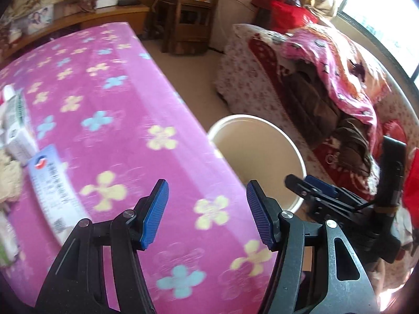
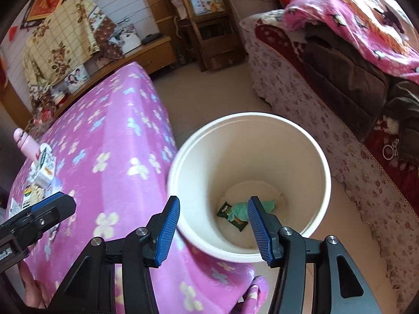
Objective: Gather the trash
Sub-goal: 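Carry both items to the cream bin and open both tools to drop them, then grasp the white wrapper with the left tool while the right tool grasps the medicine box, then carry both items over the cream bin and open both tools to drop them, then move both open tools back over the table toward the remaining items, then grasp the blue wrapper with the left tool while the right tool grasps the white-green packet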
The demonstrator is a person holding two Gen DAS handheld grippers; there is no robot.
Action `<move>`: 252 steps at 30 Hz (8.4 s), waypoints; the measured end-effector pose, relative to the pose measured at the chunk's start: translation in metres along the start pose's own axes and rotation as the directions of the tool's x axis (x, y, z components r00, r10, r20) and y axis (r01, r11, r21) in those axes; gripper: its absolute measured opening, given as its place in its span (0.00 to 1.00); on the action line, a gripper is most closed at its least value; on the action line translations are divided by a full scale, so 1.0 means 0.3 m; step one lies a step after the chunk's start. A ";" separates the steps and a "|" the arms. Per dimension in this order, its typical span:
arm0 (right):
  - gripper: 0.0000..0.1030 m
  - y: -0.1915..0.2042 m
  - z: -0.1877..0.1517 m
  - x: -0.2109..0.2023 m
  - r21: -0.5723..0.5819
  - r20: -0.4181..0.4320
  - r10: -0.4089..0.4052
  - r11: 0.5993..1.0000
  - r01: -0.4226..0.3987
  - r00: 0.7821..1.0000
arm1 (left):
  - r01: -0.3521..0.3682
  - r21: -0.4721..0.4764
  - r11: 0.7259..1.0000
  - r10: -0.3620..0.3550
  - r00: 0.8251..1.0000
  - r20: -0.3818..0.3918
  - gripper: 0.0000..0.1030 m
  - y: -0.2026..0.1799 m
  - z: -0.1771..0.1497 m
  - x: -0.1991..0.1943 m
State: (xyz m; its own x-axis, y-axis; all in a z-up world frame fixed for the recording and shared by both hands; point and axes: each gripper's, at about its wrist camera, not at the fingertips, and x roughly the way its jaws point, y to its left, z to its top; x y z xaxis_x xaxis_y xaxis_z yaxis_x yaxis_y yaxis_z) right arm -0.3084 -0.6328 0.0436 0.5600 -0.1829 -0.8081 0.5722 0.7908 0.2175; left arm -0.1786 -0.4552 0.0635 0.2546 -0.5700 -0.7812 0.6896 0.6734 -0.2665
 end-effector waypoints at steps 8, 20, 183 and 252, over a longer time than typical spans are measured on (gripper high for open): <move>0.52 0.182 -0.023 -0.051 -0.072 0.015 0.063 0.995 -0.062 0.998 | -0.102 -0.035 0.994 0.103 0.993 0.048 0.59 0.122 -0.050 -0.112; 0.61 0.523 -0.086 -0.054 -0.222 -0.027 0.165 0.961 -0.167 0.986 | -0.203 -0.179 0.963 0.217 0.974 0.066 0.59 0.430 -0.164 -0.323; 0.65 -0.098 0.020 0.079 -0.033 -0.015 -0.091 0.995 0.090 0.996 | 0.064 -0.118 0.991 -0.054 0.995 0.085 0.49 0.055 0.030 -0.017; 0.50 1.182 -0.258 0.172 -0.519 -0.226 0.269 0.780 -0.349 0.936 | -0.226 -0.401 0.888 0.238 0.971 -0.019 0.40 1.022 -0.332 -0.439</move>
State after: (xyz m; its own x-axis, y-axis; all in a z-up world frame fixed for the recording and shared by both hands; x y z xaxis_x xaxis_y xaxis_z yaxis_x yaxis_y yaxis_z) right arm -0.1230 -0.3164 0.0366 0.5430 0.1732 -0.8217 -0.0602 0.9840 0.1677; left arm -0.0683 -0.1268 0.0283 0.3984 -0.3839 -0.8330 0.2832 0.9153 -0.2864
